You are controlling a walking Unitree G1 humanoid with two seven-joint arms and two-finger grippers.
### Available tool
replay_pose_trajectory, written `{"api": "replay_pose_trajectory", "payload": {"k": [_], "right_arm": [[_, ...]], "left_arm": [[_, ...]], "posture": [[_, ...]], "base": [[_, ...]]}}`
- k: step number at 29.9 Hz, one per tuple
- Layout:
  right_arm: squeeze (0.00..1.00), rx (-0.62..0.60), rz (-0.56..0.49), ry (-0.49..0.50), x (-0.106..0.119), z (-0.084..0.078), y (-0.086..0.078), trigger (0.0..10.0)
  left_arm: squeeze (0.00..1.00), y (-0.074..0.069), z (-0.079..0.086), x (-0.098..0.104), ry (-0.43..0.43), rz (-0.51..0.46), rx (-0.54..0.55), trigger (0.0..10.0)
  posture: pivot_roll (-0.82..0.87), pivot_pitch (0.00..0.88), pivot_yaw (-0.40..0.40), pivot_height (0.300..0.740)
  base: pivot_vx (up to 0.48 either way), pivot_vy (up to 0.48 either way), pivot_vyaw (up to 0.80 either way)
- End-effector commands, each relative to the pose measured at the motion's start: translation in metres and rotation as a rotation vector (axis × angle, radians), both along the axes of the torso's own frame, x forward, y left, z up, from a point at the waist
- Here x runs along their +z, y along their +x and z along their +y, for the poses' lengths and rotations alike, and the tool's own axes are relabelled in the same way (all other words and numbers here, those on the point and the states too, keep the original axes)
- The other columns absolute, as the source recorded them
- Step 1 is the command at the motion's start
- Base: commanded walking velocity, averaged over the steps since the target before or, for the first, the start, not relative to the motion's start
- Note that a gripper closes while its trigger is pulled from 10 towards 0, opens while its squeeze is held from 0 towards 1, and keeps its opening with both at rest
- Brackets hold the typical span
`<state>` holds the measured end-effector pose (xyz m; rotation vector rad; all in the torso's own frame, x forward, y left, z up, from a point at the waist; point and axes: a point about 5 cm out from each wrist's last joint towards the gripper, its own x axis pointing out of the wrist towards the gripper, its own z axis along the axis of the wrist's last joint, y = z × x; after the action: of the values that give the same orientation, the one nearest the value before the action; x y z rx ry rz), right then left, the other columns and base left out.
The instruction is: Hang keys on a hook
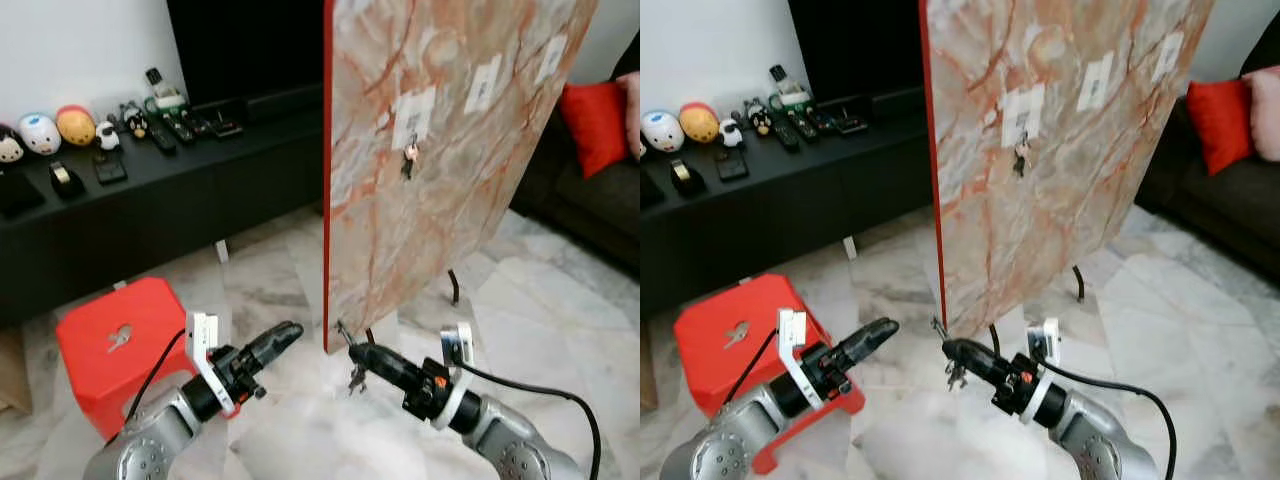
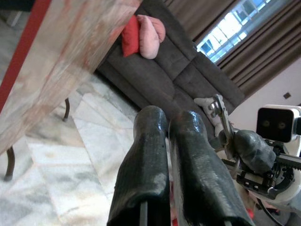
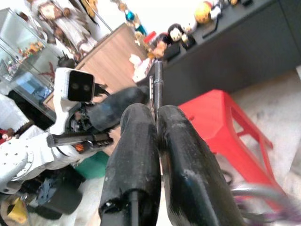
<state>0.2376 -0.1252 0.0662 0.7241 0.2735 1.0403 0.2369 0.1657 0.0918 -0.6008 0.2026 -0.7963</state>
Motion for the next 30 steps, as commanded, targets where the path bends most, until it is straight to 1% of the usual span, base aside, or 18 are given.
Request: {"api": "replay_pose_trajectory", "payload": {"k": [1, 16, 20, 23, 25, 29, 30], "right_arm": [[0.0, -0.022, -0.028, -0.017, 0.005, -0.006, 0.003, 10.0], [0.0, -0.064, -0.036, -0.015, 0.008, -0.004, 0.007, 10.0], [0.0, -0.065, -0.044, -0.017, 0.009, -0.004, 0.006, 10.0], [0.0, -0.067, -0.064, -0.007, 0.011, -0.006, 0.006, 10.0], [0.0, -0.028, -0.082, 0.003, 0.015, -0.004, 0.005, 10.0], [0.0, 0.032, -0.096, 0.003, 0.017, -0.003, 0.001, 10.0], [0.0, 0.032, -0.096, 0.003, 0.017, -0.003, 0.001, 10.0]], "left_arm": [[0.0, 0.001, -0.009, 0.006, 0.003, -0.027, -0.037, 10.0], [0.0, -0.002, -0.009, 0.012, -0.047, -0.02, -0.058, 10.0], [0.0, -0.001, -0.011, 0.013, -0.059, -0.021, -0.057, 10.0], [0.0, 0.002, -0.012, 0.016, -0.113, -0.023, -0.047, 10.0], [0.0, 0.0, -0.015, 0.019, -0.148, -0.023, -0.07, 10.0], [0.0, -0.001, -0.019, 0.02, -0.192, -0.014, -0.086, 10.0], [0.0, -0.001, -0.019, 0.02, -0.192, -0.014, -0.086, 10.0]], "posture": [[0.04, 0.0, -0.014, 0.74], [0.04, 0.0, -0.006, 0.74], [0.04, 0.0, -0.006, 0.74], [0.04, 0.0, -0.005, 0.74], [0.04, 0.0, -0.004, 0.74], [0.04, 0.0, -0.004, 0.74], [0.04, 0.0, -0.004, 0.74]], "base": [[0.0, -0.326, -0.63], [0.0, 0.0, -0.62], [0.0, 0.0, -0.62], [0.0, 0.0, 0.0], [0.0, 0.0, 0.0], [0.0, 0.0, 0.0], [0.0, 0.0, 0.0]]}}
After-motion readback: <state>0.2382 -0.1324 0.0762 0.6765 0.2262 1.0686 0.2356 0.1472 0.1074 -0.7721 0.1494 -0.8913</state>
